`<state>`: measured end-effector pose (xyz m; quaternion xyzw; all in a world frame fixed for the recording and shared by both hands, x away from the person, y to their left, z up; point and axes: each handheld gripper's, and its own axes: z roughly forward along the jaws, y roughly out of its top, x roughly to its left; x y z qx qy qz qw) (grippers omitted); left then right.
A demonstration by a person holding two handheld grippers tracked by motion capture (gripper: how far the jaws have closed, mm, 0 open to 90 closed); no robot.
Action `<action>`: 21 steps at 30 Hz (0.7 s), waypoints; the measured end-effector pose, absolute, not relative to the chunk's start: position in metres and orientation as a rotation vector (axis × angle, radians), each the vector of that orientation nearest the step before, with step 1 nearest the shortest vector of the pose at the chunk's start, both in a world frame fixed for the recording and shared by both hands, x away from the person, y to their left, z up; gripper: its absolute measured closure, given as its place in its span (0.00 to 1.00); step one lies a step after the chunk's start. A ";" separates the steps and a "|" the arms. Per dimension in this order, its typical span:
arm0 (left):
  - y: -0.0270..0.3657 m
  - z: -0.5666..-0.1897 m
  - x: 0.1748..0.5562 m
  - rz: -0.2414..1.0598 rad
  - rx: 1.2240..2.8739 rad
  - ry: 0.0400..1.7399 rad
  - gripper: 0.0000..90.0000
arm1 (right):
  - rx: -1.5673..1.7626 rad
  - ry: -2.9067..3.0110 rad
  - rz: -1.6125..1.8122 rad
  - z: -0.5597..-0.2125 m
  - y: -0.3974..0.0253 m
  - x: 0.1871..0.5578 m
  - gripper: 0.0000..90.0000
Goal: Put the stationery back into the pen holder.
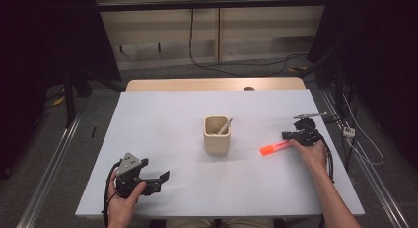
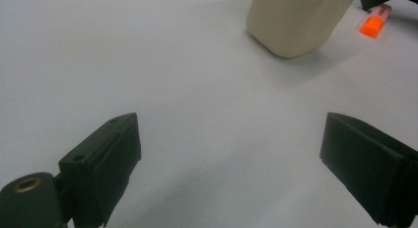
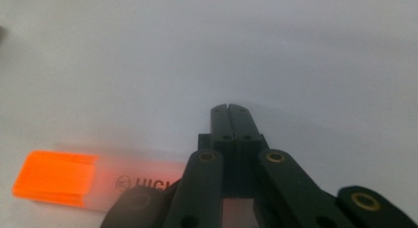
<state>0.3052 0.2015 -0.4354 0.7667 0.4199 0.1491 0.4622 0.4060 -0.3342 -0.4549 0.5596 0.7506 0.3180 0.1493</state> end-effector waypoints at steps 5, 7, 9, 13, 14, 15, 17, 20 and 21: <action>0.203 -0.435 0.305 0.369 1.886 1.033 0.10 | 1.607 2.180 0.870 -0.452 -0.334 0.401 1.00; 0.204 -0.434 0.306 0.369 1.882 1.038 0.10 | 1.614 2.188 0.851 -0.450 -0.335 0.398 1.00; 0.205 -0.434 0.306 0.371 1.877 1.044 0.10 | 1.612 2.197 0.842 -0.449 -0.335 0.395 1.00; 0.205 -0.433 0.305 0.372 1.876 1.039 0.10 | 1.598 2.212 0.835 -0.449 -0.336 0.388 1.00; 0.205 -0.434 0.305 0.370 1.873 1.037 0.10 | 1.595 2.213 0.837 -0.449 -0.336 0.386 1.00; 0.205 -0.433 0.305 0.370 1.876 1.039 0.10 | 1.598 2.209 0.841 -0.449 -0.337 0.384 1.00; 0.205 -0.433 0.306 0.372 1.878 1.039 0.10 | 1.606 2.207 0.848 -0.449 -0.338 0.380 1.00; 0.205 -0.434 0.307 0.370 1.872 1.039 0.10 | 1.614 2.207 0.846 -0.448 -0.339 0.375 1.00; 0.204 -0.434 0.307 0.371 1.873 1.039 0.10 | 1.609 2.212 0.842 -0.448 -0.338 0.373 1.00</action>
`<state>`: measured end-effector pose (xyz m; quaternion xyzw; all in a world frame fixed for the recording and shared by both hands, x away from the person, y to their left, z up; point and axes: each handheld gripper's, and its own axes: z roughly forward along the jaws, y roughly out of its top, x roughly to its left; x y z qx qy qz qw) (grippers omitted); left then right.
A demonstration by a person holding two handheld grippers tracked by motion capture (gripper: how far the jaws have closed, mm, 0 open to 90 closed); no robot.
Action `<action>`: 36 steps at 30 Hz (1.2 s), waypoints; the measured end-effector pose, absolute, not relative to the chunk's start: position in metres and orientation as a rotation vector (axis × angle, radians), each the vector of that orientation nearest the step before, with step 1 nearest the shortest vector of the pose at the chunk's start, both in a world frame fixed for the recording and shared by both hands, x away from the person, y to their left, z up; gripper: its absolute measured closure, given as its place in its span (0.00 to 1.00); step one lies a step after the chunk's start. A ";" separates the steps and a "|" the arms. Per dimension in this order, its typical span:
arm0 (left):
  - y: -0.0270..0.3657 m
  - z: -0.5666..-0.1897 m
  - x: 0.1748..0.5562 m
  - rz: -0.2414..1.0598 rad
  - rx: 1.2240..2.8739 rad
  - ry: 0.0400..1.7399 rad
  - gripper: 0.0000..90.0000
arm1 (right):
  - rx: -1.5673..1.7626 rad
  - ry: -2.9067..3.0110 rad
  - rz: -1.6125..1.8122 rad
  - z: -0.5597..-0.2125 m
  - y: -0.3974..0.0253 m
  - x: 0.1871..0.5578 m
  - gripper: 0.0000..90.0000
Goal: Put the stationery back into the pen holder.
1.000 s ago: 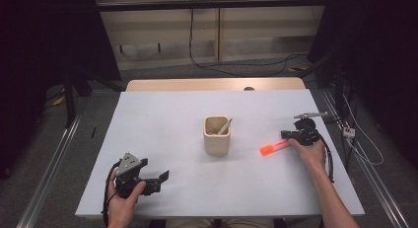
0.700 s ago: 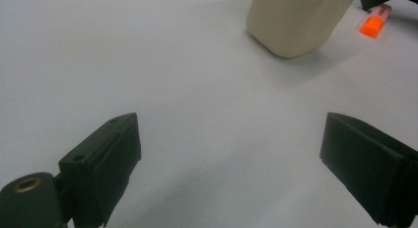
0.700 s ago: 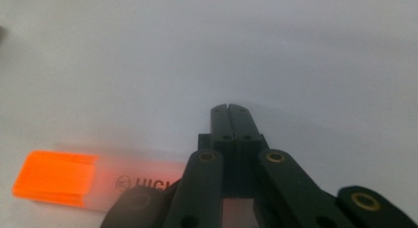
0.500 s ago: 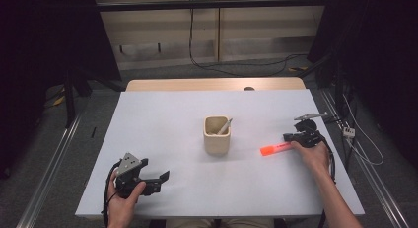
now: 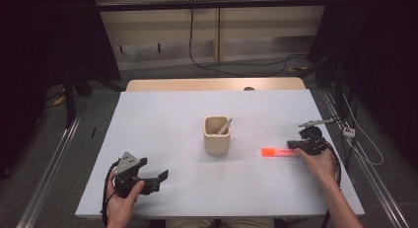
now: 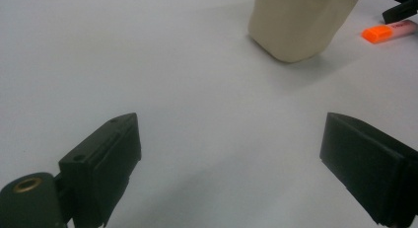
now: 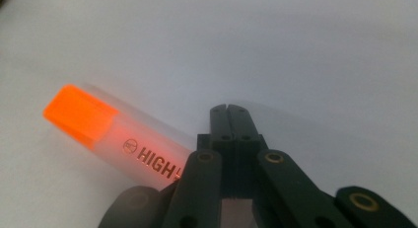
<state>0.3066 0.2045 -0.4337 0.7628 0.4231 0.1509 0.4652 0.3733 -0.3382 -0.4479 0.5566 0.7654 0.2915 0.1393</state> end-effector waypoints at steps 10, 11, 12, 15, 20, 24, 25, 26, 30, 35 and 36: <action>0.202 -0.433 0.305 0.397 1.908 1.009 0.10 | 1.627 2.248 0.881 -0.447 -0.337 0.358 1.00; 0.202 -0.433 0.305 0.398 1.912 1.010 0.10 | 1.627 2.254 0.874 -0.446 -0.337 0.358 1.00; 0.202 -0.433 0.305 0.398 1.909 1.009 0.10 | 1.630 2.260 0.872 -0.446 -0.336 0.356 1.00; 0.203 -0.433 0.305 0.399 1.905 1.010 0.10 | 1.612 2.270 0.880 -0.446 -0.334 0.353 1.00; 0.203 -0.434 0.307 0.390 1.908 1.017 0.10 | 1.615 2.249 0.886 -0.445 -0.337 0.351 1.00; 0.203 -0.434 0.308 0.389 1.907 1.022 0.10 | 1.592 2.196 0.981 -0.438 -0.345 0.351 0.94; 0.202 -0.434 0.307 0.389 1.909 1.021 0.10 | 1.579 2.198 0.996 -0.438 -0.345 0.350 0.93; 0.202 -0.434 0.307 0.388 1.908 1.023 0.10 | 1.574 2.198 1.001 -0.438 -0.345 0.349 0.90; 0.202 -0.434 0.307 0.388 1.907 1.024 0.10 | 1.558 2.194 1.017 -0.439 -0.343 0.347 0.84; 0.203 -0.434 0.306 0.388 1.895 1.020 0.10 | 1.538 2.157 1.068 -0.434 -0.346 0.343 0.68; 0.203 -0.434 0.306 0.389 1.899 1.021 0.10 | 1.537 2.156 1.075 -0.433 -0.346 0.343 0.66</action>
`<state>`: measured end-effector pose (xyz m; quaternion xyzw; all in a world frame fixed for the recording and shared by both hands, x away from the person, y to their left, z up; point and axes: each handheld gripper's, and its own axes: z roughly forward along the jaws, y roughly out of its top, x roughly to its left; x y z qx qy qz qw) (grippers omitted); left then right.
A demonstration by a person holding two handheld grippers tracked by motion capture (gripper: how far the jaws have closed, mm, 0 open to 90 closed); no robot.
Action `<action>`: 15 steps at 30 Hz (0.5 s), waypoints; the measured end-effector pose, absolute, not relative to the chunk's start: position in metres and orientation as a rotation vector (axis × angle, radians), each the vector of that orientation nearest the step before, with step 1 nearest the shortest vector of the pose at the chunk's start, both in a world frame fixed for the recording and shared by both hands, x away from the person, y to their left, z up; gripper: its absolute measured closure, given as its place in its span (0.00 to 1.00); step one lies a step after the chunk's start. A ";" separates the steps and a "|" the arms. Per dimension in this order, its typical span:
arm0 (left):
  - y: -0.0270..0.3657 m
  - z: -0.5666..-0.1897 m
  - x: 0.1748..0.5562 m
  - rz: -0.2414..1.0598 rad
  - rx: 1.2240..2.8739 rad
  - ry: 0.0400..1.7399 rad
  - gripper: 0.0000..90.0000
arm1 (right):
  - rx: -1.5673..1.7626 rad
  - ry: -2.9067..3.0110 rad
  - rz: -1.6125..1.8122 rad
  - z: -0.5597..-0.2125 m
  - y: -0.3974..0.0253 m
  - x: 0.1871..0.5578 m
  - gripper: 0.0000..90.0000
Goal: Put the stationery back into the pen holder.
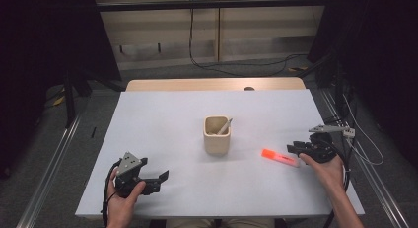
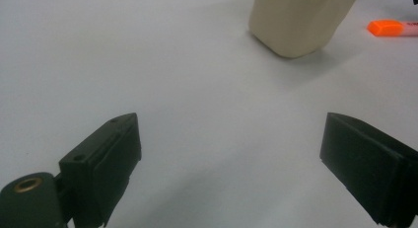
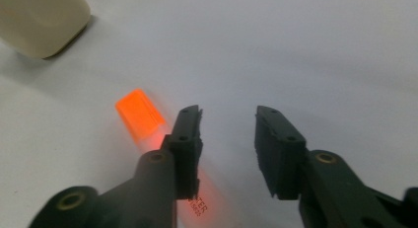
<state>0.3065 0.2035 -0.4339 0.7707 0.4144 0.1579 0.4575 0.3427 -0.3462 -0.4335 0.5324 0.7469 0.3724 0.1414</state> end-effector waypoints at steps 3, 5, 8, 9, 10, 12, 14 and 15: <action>0.204 -0.433 0.307 0.389 1.899 1.023 0.10 | 1.484 2.178 1.097 -0.433 -0.344 0.342 0.51; 0.206 -0.432 0.306 0.404 1.889 1.025 0.10 | 1.455 2.210 1.116 -0.432 -0.341 0.343 0.40; 0.208 -0.433 0.307 0.399 1.884 1.037 0.10 | 1.418 2.236 1.114 -0.429 -0.335 0.344 0.25; 0.208 -0.433 0.307 0.397 1.883 1.039 0.10 | 1.417 2.245 1.111 -0.428 -0.335 0.345 0.22; 0.208 -0.433 0.307 0.396 1.886 1.042 0.10 | 1.417 2.248 1.110 -0.428 -0.334 0.345 0.19; 0.207 -0.434 0.307 0.393 1.885 1.040 0.10 | 1.423 2.248 1.108 -0.426 -0.333 0.346 0.11; 0.207 -0.434 0.308 0.388 1.893 1.049 0.10 | 1.408 2.258 1.125 -0.424 -0.331 0.346 0.08; 0.207 -0.434 0.308 0.380 1.890 1.046 0.10 | 1.399 2.261 1.137 -0.423 -0.330 0.346 0.09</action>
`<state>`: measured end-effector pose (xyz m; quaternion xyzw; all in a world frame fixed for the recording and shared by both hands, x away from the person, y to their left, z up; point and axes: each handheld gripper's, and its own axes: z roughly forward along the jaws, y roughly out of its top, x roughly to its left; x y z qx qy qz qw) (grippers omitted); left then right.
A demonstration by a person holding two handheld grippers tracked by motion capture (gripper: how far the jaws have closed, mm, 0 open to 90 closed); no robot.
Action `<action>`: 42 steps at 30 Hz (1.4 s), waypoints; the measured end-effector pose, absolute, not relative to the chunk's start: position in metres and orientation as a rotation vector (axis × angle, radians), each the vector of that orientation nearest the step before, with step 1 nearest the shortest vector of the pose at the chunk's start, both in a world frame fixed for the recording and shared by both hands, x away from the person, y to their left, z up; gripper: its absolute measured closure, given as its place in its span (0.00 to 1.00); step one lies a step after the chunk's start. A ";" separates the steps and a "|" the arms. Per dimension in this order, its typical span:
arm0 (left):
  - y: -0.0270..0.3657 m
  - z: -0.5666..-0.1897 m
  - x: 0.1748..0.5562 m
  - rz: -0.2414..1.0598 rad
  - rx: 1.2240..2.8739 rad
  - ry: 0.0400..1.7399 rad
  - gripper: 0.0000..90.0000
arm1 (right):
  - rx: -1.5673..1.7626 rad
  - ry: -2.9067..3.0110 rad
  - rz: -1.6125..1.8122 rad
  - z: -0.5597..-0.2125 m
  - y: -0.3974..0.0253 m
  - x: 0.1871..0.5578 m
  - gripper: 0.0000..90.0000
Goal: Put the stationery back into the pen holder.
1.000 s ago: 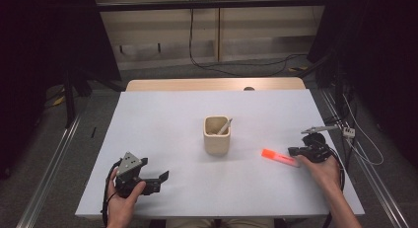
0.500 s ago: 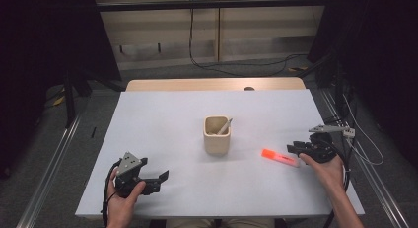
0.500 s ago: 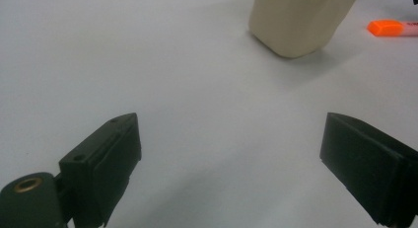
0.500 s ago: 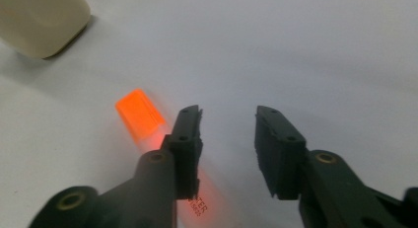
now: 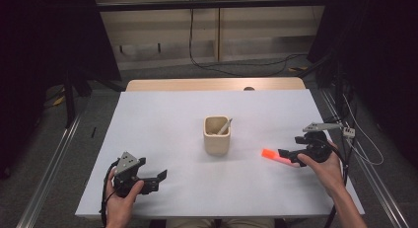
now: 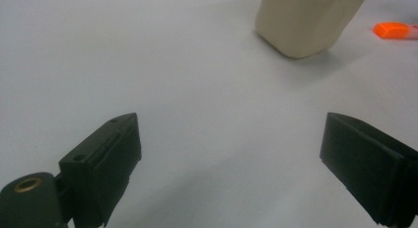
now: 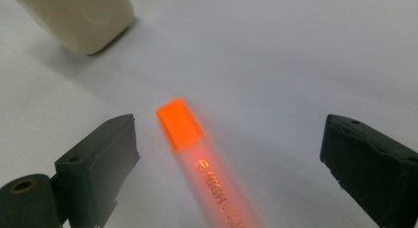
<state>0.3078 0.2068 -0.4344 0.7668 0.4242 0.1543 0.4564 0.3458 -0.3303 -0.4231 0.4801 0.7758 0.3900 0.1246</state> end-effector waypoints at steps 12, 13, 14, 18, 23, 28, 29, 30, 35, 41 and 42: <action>0.207 -0.434 0.308 0.378 1.898 1.029 0.10 | 1.267 2.469 0.997 -0.423 -0.296 0.361 0.13; 0.207 -0.434 0.308 0.378 1.899 1.029 0.10 | 1.261 2.484 0.981 -0.424 -0.294 0.363 0.14; 0.207 -0.434 0.308 0.375 1.900 1.029 0.10 | 1.256 2.498 0.972 -0.424 -0.293 0.364 0.16; 0.206 -0.433 0.308 0.369 1.895 1.026 0.10 | 1.202 2.544 0.936 -0.422 -0.288 0.369 0.33; 0.204 -0.433 0.308 0.371 1.899 1.014 0.11 | 1.120 2.635 0.824 -0.422 -0.280 0.374 0.36; 0.206 -0.433 0.308 0.374 1.899 1.019 0.10 | 1.042 2.695 0.723 -0.422 -0.275 0.378 0.45; 0.206 -0.433 0.308 0.375 1.901 1.021 0.10 | 1.039 2.705 0.701 -0.422 -0.275 0.379 0.47; 0.206 -0.433 0.308 0.374 1.902 1.020 0.10 | 1.017 2.710 0.689 -0.423 -0.274 0.380 0.49; 0.203 -0.433 0.310 0.375 1.895 1.015 0.10 | 0.947 2.760 0.658 -0.427 -0.267 0.385 0.60; 0.204 -0.432 0.308 0.383 1.893 1.006 0.10 | 0.915 2.801 0.613 -0.431 -0.266 0.387 0.67; 0.204 -0.432 0.308 0.384 1.891 1.010 0.10 | 0.919 2.807 0.586 -0.431 -0.266 0.387 0.67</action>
